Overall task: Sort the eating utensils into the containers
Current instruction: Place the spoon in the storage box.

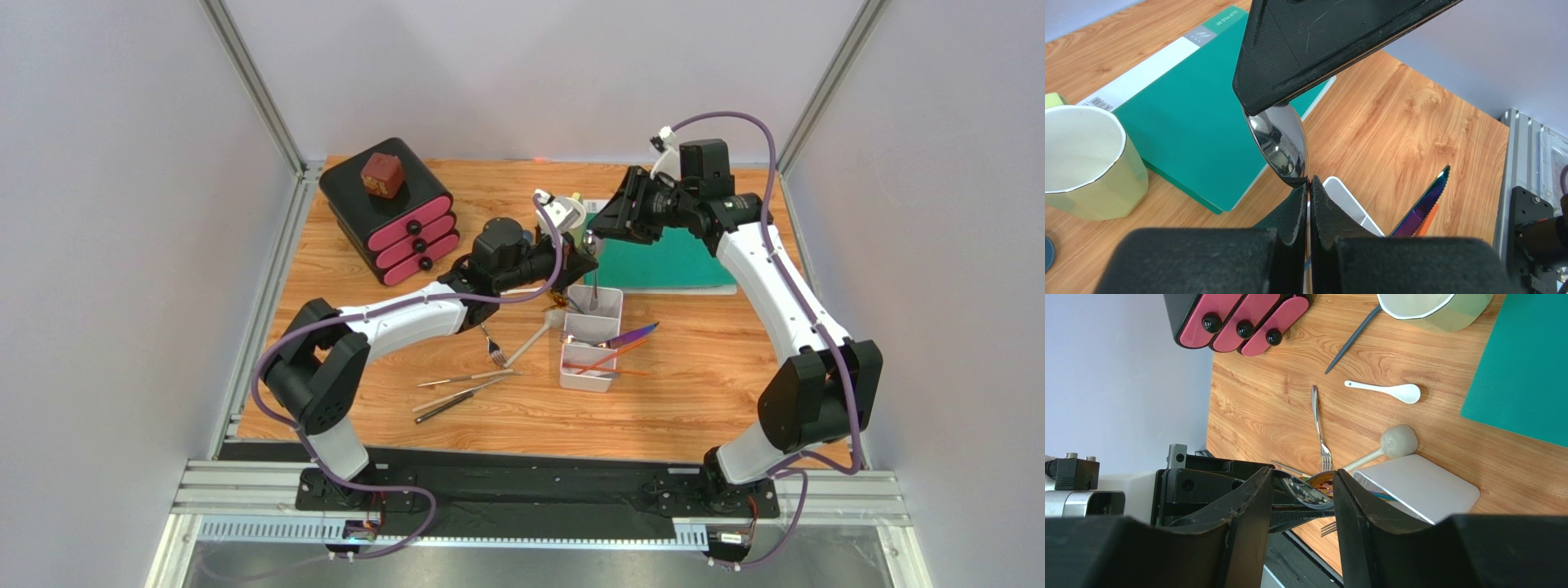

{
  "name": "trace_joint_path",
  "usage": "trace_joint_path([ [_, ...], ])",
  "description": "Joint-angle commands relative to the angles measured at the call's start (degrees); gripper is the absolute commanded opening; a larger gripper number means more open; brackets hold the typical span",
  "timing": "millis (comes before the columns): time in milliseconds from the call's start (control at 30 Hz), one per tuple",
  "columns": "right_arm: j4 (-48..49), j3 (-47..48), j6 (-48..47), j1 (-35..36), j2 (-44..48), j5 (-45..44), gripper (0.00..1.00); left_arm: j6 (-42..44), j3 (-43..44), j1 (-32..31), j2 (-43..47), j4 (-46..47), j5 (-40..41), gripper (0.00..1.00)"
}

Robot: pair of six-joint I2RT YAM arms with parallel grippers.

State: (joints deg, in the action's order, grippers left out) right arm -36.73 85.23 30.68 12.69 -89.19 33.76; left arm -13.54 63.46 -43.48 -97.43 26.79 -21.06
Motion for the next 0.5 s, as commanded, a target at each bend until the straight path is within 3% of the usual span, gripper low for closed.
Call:
trace_joint_path([
  [0,0.78,0.38,-3.08,0.23,-0.11,1.13,0.44,1.24,1.67,-0.46,1.27,2.31,-3.37,0.00],
  [67,1.05,0.02,-3.60,0.14,0.24,1.66,0.42,0.97,2.19,-0.46,1.28,1.61,-3.72,0.00],
  [267,1.40,-2.00,-3.25,0.14,1.90,4.65,0.11,1.23,3.42,-0.46,0.92,-0.68,-5.05,0.00],
  [467,1.22,-4.72,-2.90,0.14,3.84,5.70,0.00,1.50,4.65,-0.46,0.05,-1.21,-5.04,0.00],
])
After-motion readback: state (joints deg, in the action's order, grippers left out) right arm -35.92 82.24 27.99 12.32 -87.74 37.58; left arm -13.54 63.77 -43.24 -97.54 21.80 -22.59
